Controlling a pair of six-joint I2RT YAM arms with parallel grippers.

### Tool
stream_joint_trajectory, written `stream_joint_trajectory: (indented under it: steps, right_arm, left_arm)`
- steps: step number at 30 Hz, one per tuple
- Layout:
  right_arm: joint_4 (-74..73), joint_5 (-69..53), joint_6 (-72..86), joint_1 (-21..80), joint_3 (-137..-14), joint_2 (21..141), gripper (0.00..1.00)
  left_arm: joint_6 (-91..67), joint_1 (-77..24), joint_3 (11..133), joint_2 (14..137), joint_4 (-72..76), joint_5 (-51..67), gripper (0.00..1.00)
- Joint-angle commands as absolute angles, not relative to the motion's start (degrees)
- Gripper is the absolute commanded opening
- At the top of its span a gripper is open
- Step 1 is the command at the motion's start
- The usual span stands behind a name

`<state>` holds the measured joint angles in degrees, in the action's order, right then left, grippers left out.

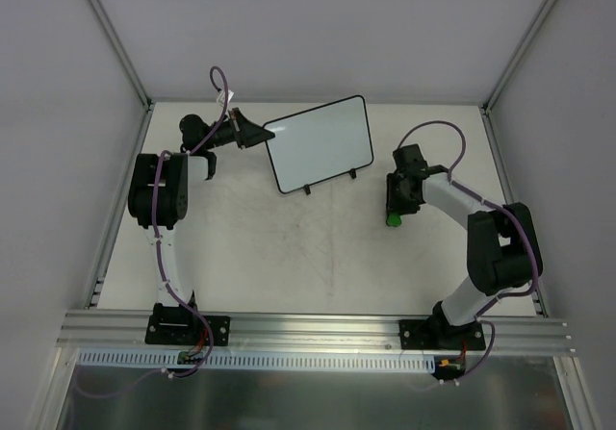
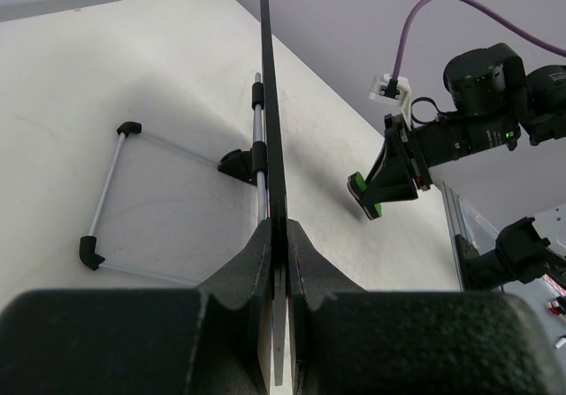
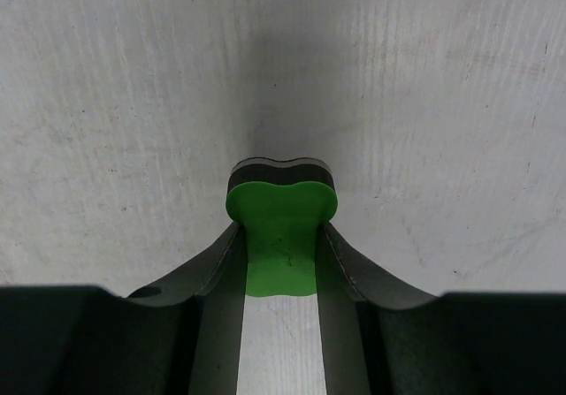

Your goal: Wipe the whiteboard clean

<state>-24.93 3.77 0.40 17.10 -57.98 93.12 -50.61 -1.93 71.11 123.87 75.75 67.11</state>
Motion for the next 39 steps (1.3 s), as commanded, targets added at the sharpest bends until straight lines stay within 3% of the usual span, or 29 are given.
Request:
stream_joint_trajectory:
  steps: [1,5,7,9,14,26,30,33,39]
  right_arm:
    - [-27.07,5.19,0.53,17.05,-61.08,94.13,0.02]
    - [-27.16,5.8,0.44,17.05,-61.17,93.69,0.06]
    - [-27.07,5.71,0.44,17.05,-61.17,93.52,0.13]
    - [-27.16,6.24,0.44,17.14,-61.08,93.43,0.28]
    - [-27.16,7.03,0.44,17.31,-61.0,92.99,0.42]
    - [-27.16,8.44,0.7,18.28,-61.26,92.81,0.66]
    - [-27.16,9.49,0.97,18.81,-61.44,92.64,0.67]
    - [-27.16,10.72,0.88,19.34,-61.35,91.41,0.67]
    - [-27.07,9.67,0.88,19.51,-61.0,90.97,0.67]
  left_arm:
    - [-52.12,-3.16,72.6,124.45,85.25,71.54,0.0]
    - [-52.12,-3.16,72.6,124.28,85.25,71.54,0.0]
    - [-52.12,-3.08,72.68,124.37,85.17,71.54,0.0]
    - [-52.12,-3.08,72.69,124.36,85.17,71.54,0.0]
    - [-52.21,-3.08,72.86,124.28,84.99,71.46,0.0]
    - [-52.29,-3.08,72.95,124.37,84.9,71.37,0.0]
    - [-52.38,-2.99,72.86,124.01,84.9,71.28,0.01]
    - [-52.47,-2.81,72.86,123.84,84.81,71.02,0.06]
    - [-53.17,-2.64,73.21,123.93,84.99,70.58,0.4]
